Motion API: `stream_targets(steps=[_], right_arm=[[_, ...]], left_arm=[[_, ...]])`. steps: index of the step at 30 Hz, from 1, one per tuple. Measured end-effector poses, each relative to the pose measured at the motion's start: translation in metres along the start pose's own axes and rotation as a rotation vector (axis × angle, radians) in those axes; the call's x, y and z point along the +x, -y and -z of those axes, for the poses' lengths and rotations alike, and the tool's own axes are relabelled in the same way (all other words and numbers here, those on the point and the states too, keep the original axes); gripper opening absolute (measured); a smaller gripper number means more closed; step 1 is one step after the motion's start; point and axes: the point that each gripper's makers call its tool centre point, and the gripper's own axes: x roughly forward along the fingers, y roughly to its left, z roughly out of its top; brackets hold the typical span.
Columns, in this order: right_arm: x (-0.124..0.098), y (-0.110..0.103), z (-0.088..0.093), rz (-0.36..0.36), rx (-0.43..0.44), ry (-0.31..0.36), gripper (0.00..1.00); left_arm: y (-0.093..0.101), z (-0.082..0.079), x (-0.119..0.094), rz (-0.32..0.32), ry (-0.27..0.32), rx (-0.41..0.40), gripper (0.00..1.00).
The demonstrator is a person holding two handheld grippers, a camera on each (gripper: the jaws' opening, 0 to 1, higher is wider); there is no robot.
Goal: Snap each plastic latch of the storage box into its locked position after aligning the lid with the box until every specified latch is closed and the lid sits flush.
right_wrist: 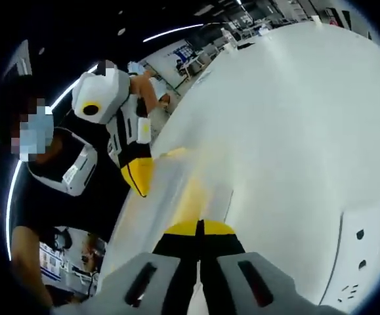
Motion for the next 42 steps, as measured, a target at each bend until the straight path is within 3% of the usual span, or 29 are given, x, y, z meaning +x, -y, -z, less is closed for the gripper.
stream_targets(steps=[5,7,8,9,13,16,20,22,28,32,33,42], right_arm=[[0.007,-0.004,0.001,0.010,-0.016,-0.004,0.00],[0.007,0.001,0.003,0.043,-0.084,-0.039,0.00],[0.008,-0.001,0.001,0.038,-0.058,-0.034,0.00],[0.008,0.000,0.000,0.056,-0.113,-0.043,0.00],[0.009,0.000,0.000,0.076,-0.084,-0.037,0.00],[0.006,0.004,-0.002,0.082,-0.150,-0.062,0.00],[0.009,0.009,0.000,0.108,-0.168,-0.103,0.00],[0.015,0.011,0.010,0.107,-0.146,-0.152,0.00],[0.015,0.010,0.010,0.101,-0.041,-0.136,0.00],[0.018,0.006,0.011,0.080,-0.019,-0.132,0.00],[0.018,0.003,0.011,0.063,0.034,-0.126,0.00],[0.014,0.005,0.013,0.078,0.016,-0.116,0.00]], left_arm=[[0.000,0.000,0.000,-0.012,0.011,0.005,0.00],[0.001,-0.001,0.001,-0.022,0.013,0.014,0.00],[0.001,-0.001,0.001,-0.022,0.012,0.014,0.00],[0.001,-0.001,0.001,-0.025,0.010,0.014,0.00],[0.001,-0.003,0.002,-0.036,-0.004,0.024,0.00],[0.001,-0.004,0.001,-0.043,-0.013,0.032,0.00],[0.001,-0.004,0.000,-0.040,-0.011,0.029,0.00],[0.002,-0.003,-0.001,-0.039,-0.014,0.028,0.00],[0.004,-0.002,-0.002,-0.048,-0.032,0.035,0.00],[0.003,-0.002,-0.001,-0.051,-0.031,0.028,0.00],[0.003,-0.002,-0.001,-0.051,-0.027,0.027,0.00],[0.001,-0.002,0.002,-0.071,-0.054,0.037,0.00]])
